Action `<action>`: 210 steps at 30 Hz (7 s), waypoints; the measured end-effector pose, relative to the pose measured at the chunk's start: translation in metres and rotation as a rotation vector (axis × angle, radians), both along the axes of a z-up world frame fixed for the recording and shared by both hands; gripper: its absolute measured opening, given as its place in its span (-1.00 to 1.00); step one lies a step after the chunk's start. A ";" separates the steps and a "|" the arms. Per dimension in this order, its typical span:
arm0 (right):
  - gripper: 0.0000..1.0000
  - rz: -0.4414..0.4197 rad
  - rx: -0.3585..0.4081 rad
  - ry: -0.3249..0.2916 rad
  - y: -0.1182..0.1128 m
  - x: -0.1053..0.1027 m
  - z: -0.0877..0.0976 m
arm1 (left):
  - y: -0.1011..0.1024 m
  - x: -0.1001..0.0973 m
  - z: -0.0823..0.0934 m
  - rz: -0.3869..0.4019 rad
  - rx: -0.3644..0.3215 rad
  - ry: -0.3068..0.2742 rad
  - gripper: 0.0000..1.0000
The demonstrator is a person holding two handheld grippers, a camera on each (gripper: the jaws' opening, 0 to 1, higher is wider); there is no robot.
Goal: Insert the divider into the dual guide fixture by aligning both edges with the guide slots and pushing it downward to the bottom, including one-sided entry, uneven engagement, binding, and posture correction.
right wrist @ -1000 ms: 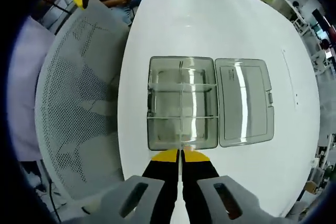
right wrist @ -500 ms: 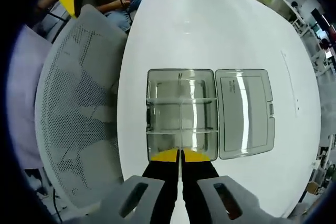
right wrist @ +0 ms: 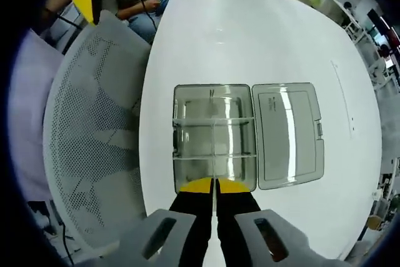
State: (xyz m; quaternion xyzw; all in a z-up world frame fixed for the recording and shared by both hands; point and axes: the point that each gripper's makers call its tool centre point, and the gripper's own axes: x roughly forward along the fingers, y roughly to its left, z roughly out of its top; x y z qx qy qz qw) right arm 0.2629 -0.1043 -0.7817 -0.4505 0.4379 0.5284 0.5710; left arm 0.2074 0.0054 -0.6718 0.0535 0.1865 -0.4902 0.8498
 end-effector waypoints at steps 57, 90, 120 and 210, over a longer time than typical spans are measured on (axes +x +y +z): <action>-1.00 0.054 -0.033 0.034 -0.004 0.004 -0.027 | 0.014 0.007 -0.009 0.063 -0.020 0.023 -0.61; -1.00 -0.005 -0.026 0.080 -0.005 0.004 -0.035 | 0.017 0.010 -0.012 0.072 -0.023 0.032 -0.61; -1.00 0.006 -0.026 0.101 -0.006 0.002 -0.055 | 0.017 0.018 -0.014 0.083 -0.020 0.038 -0.61; -0.58 -0.432 0.664 -0.241 -0.004 -0.015 0.101 | 0.008 -0.021 0.006 0.046 -0.022 -0.007 -0.59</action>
